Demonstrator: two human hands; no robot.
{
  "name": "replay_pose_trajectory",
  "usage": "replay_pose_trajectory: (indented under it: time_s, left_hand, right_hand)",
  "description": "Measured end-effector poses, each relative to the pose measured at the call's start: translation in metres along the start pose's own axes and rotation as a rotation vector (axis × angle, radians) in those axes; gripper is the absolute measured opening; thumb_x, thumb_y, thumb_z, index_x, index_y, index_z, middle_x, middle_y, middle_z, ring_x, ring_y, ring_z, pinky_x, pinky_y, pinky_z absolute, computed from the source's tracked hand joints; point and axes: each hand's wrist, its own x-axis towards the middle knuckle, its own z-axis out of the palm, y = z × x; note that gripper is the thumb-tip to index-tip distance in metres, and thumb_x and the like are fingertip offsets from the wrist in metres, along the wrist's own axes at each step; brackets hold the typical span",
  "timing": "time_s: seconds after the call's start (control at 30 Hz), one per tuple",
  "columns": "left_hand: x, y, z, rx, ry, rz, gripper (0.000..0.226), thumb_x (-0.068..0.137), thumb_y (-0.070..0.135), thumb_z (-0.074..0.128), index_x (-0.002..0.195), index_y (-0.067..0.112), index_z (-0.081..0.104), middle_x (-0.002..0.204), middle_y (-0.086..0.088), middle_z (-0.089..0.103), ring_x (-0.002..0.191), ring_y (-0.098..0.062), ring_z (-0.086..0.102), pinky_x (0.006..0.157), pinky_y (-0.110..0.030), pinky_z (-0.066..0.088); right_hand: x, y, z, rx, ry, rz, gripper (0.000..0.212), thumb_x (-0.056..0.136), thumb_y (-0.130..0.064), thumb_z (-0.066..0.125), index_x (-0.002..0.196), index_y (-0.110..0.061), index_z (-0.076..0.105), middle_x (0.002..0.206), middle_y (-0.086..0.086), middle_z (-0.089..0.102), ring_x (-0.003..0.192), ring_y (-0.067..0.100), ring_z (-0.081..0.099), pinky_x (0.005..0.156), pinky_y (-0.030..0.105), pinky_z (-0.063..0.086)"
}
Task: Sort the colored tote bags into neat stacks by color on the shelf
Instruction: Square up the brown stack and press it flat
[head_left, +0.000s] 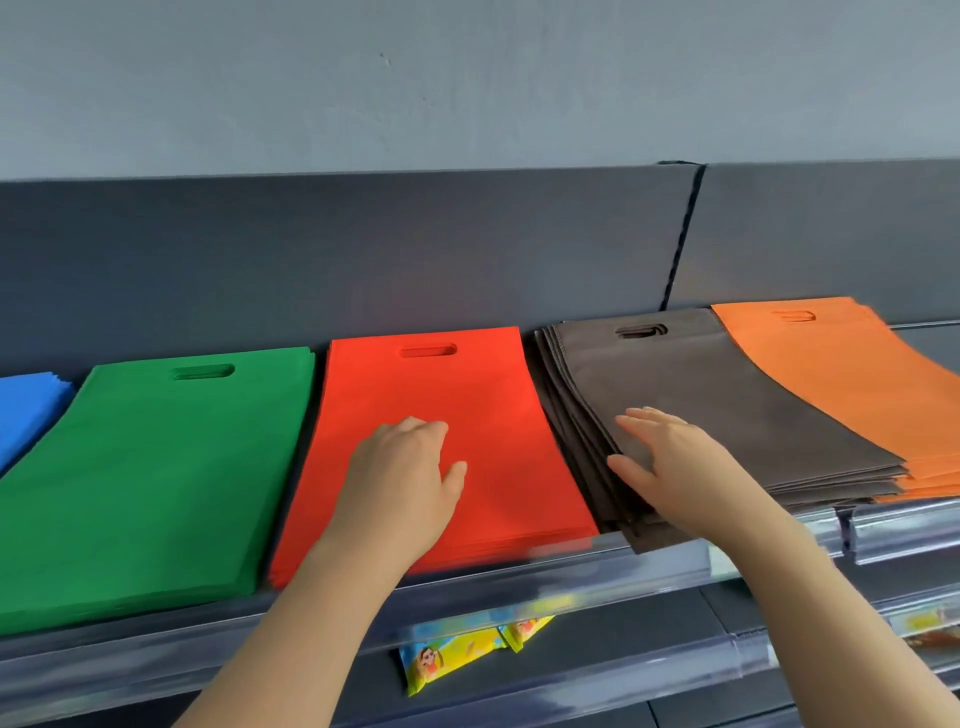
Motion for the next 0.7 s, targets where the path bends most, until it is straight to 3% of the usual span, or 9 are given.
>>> replay_pose_trajectory:
  time_s: [0.17, 0.3, 0.43, 0.5, 0.6, 0.7]
  left_hand:
    - [0.035, 0.070, 0.027, -0.019, -0.016, -0.004, 0.036, 0.092, 0.039, 0.049, 0.119, 0.015, 0.057, 0.119, -0.002, 0.059, 0.109, -0.025, 0.052, 0.095, -0.037, 0.041]
    - [0.067, 0.122, 0.050, -0.049, -0.102, -0.078, 0.038, 0.092, 0.040, 0.051, 0.117, 0.011, 0.056, 0.115, -0.006, 0.057, 0.110, -0.026, 0.051, 0.093, -0.037, 0.042]
    - [0.090, 0.152, 0.069, -0.039, -0.237, -0.251, 0.031, 0.092, 0.044, 0.051, 0.086, 0.014, 0.045, 0.109, -0.011, 0.055, 0.105, -0.030, 0.053, 0.083, -0.036, 0.042]
    - [0.098, 0.160, 0.078, -0.042, -0.287, -0.334, 0.035, 0.092, 0.047, 0.050, 0.082, 0.015, 0.042, 0.112, -0.015, 0.056, 0.105, -0.032, 0.053, 0.081, -0.035, 0.041]
    - [0.112, 0.167, 0.089, -0.051, -0.287, -0.418, 0.044, 0.090, 0.052, 0.051, 0.092, 0.007, 0.053, 0.114, -0.017, 0.057, 0.105, -0.034, 0.053, 0.082, -0.035, 0.041]
    - [0.126, 0.169, 0.097, -0.149, -0.248, -0.546, 0.063, 0.080, 0.054, 0.065, 0.114, 0.003, 0.050, 0.121, -0.016, 0.053, 0.111, -0.034, 0.051, 0.089, -0.038, 0.042]
  right_hand:
    - [0.022, 0.070, -0.017, -0.035, -0.016, -0.006, 0.054, 0.095, -0.037, 0.048, 0.143, -0.014, 0.037, 0.150, 0.002, 0.035, 0.141, 0.016, 0.026, 0.110, 0.023, 0.018]
    - [0.045, 0.125, -0.025, -0.054, -0.045, 0.003, 0.057, 0.095, -0.040, 0.047, 0.144, -0.015, 0.034, 0.152, 0.005, 0.032, 0.141, 0.018, 0.024, 0.112, 0.028, 0.018]
    - [0.063, 0.161, -0.020, -0.086, -0.136, 0.005, 0.064, 0.091, -0.056, 0.044, 0.146, -0.026, 0.029, 0.154, 0.009, 0.024, 0.143, 0.024, 0.020, 0.115, 0.038, 0.021]
    - [0.067, 0.171, -0.016, -0.077, -0.196, 0.014, 0.067, 0.089, -0.064, 0.040, 0.146, -0.031, 0.030, 0.155, 0.007, 0.023, 0.142, 0.024, 0.020, 0.115, 0.040, 0.022]
    - [0.072, 0.181, -0.010, -0.071, -0.194, 0.000, 0.067, 0.086, -0.069, 0.036, 0.144, -0.036, 0.031, 0.154, 0.003, 0.023, 0.142, 0.023, 0.020, 0.113, 0.041, 0.023]
    - [0.072, 0.188, -0.009, -0.061, -0.177, -0.021, 0.066, 0.085, -0.071, 0.035, 0.143, -0.038, 0.032, 0.153, -0.001, 0.025, 0.140, 0.022, 0.022, 0.111, 0.042, 0.025]
